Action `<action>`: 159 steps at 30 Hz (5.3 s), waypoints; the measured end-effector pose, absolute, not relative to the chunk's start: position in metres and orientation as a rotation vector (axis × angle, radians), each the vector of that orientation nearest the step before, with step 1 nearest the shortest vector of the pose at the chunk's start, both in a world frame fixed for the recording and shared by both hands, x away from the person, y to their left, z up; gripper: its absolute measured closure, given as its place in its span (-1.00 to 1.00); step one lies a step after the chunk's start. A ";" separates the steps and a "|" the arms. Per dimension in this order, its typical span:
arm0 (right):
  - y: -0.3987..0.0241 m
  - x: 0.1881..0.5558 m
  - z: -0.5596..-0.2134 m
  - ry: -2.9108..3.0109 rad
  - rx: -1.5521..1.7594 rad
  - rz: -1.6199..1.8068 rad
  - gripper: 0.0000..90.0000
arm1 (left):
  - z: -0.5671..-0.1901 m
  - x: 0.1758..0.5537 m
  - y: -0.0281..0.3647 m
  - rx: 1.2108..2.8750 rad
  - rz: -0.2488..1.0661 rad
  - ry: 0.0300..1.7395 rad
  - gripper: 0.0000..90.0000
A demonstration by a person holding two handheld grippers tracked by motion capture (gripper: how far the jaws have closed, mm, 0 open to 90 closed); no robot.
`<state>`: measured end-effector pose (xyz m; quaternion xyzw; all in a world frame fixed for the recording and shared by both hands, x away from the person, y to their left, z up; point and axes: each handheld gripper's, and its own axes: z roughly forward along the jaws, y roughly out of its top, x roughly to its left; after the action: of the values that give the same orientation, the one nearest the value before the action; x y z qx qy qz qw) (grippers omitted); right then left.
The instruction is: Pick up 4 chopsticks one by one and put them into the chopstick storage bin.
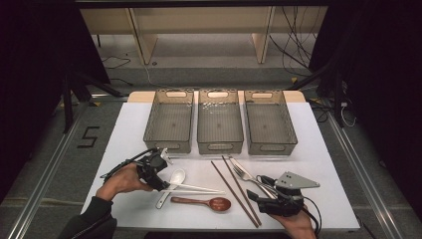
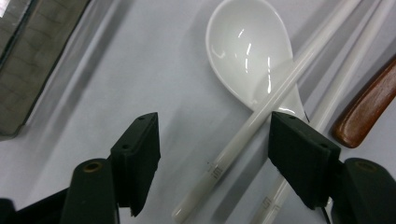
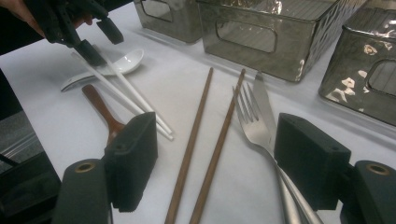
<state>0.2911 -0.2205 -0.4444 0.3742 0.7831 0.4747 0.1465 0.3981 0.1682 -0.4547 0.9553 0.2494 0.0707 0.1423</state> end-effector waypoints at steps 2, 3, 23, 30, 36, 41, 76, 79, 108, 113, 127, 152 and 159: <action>-0.220 0.291 -0.444 2.253 1.073 1.365 -0.31 | -0.455 0.398 0.167 2.766 0.189 0.697 -0.15; -0.220 0.291 -0.445 2.252 1.074 1.367 -0.31 | -0.455 0.398 0.167 2.775 0.187 0.683 -0.11; -0.221 0.292 -0.445 2.256 1.081 1.361 -0.30 | -0.454 0.397 0.162 2.910 0.169 0.473 0.51; -0.221 0.292 -0.445 2.257 1.082 1.357 -0.29 | -0.454 0.395 0.160 2.914 0.173 0.421 0.65; -0.222 0.293 -0.445 2.254 1.088 1.355 -0.29 | -0.455 0.394 0.160 2.907 0.183 0.400 0.76; -0.222 0.293 -0.446 2.255 1.088 1.355 -0.29 | -0.454 0.395 0.160 2.910 0.185 0.380 0.82; -0.223 0.292 -0.444 2.230 1.080 1.379 -0.31 | -0.394 0.407 0.167 2.515 0.254 0.695 0.85; -0.223 0.292 -0.444 2.222 1.074 1.386 -0.32 | -0.388 0.412 0.168 2.467 0.278 0.756 0.85; -0.224 0.292 -0.444 2.220 1.071 1.403 -0.32 | -0.366 0.477 0.191 2.290 0.414 1.056 0.85; -0.224 0.292 -0.444 2.220 1.075 1.402 -0.32 | -0.367 0.485 0.191 2.275 0.437 1.077 0.85; -0.225 0.292 -0.445 2.221 1.079 1.408 -0.32 | -0.379 0.504 0.199 2.259 0.482 1.148 0.85; -0.225 0.293 -0.445 2.219 1.090 1.413 -0.32 | -0.405 0.508 0.206 2.242 0.419 1.273 0.85; -0.226 0.293 -0.445 2.214 1.092 1.416 -0.32 | -0.404 0.508 0.203 2.241 0.398 1.323 0.48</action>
<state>0.2930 -0.2257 -0.4448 0.3796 0.7694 0.4921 0.1475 0.5075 0.2034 -0.4040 0.8239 0.4862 0.1463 0.2518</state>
